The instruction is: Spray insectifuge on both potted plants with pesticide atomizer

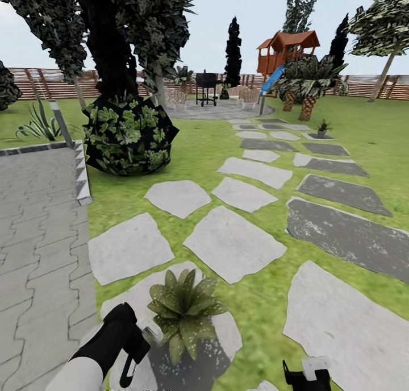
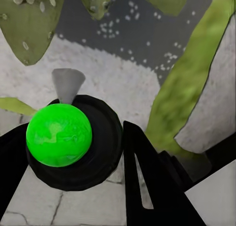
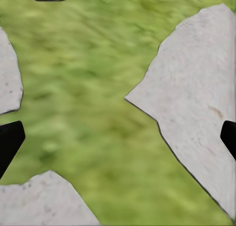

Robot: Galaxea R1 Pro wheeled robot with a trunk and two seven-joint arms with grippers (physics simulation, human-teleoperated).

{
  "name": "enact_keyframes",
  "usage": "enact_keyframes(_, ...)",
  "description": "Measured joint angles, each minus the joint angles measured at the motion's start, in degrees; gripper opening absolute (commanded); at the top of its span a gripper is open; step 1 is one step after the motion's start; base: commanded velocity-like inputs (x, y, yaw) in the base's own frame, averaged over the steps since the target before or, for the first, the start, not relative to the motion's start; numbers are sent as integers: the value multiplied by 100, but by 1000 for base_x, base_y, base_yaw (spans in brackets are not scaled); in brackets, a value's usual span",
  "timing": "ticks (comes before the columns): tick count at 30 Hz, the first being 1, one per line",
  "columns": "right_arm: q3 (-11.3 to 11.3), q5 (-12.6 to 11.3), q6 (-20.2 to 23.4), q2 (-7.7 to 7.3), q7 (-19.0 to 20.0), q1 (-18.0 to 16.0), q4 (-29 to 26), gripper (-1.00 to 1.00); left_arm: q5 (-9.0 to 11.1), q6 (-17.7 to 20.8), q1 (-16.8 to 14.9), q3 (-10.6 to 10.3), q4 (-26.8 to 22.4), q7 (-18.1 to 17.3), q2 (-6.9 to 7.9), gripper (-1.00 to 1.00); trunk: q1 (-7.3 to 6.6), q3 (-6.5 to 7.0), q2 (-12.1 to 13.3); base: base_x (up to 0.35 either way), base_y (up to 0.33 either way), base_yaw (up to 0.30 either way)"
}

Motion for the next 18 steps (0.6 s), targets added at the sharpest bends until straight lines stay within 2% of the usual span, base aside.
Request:
enact_keyframes(9, 1, 1, 0, 8, 2, 0, 1, 100, -1, 1, 1, 7, -22, 0, 1, -100, -1, 0, 0, 13, -270, 275)
enact_keyframes(18, -8, -5, 3, 9, 2, 0, -1, 100, 8, 8, 0, 8, -20, -3, 1, -100, 0, -1, -1, 7, -28, 278)
